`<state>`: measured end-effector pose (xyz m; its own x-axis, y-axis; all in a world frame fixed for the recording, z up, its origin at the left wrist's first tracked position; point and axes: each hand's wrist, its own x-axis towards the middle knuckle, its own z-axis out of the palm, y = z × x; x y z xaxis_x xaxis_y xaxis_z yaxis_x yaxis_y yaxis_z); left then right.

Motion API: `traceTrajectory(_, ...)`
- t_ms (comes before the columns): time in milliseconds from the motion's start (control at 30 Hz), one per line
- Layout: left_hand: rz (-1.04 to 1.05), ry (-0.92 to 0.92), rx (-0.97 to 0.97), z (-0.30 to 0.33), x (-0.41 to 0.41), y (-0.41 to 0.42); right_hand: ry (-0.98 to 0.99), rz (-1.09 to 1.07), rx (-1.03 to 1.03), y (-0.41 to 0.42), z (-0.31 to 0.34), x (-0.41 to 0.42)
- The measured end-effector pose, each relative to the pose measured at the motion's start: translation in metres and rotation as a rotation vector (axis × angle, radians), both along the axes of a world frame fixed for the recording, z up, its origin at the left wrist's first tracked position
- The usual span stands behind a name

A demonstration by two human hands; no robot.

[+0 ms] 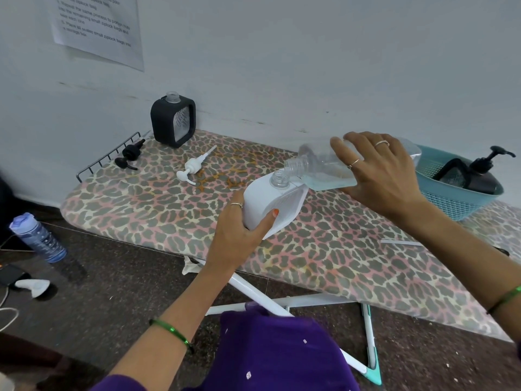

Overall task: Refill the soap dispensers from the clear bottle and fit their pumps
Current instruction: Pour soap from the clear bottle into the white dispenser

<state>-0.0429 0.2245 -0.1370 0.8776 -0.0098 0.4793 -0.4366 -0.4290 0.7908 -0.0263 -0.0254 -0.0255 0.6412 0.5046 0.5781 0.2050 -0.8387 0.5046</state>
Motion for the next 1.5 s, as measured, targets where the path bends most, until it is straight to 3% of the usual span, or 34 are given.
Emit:
traceTrajectory(1067, -0.013, 0.017, -0.023, -0.004, 0.003, 0.000, 0.018, -0.022, 0.012, 0.001, -0.003, -0.001)
traceTrajectory(1500, -0.022, 0.062, -0.039, -0.003, 0.002, 0.001, 0.052, -0.018, 0.173, 0.005, -0.010, -0.006)
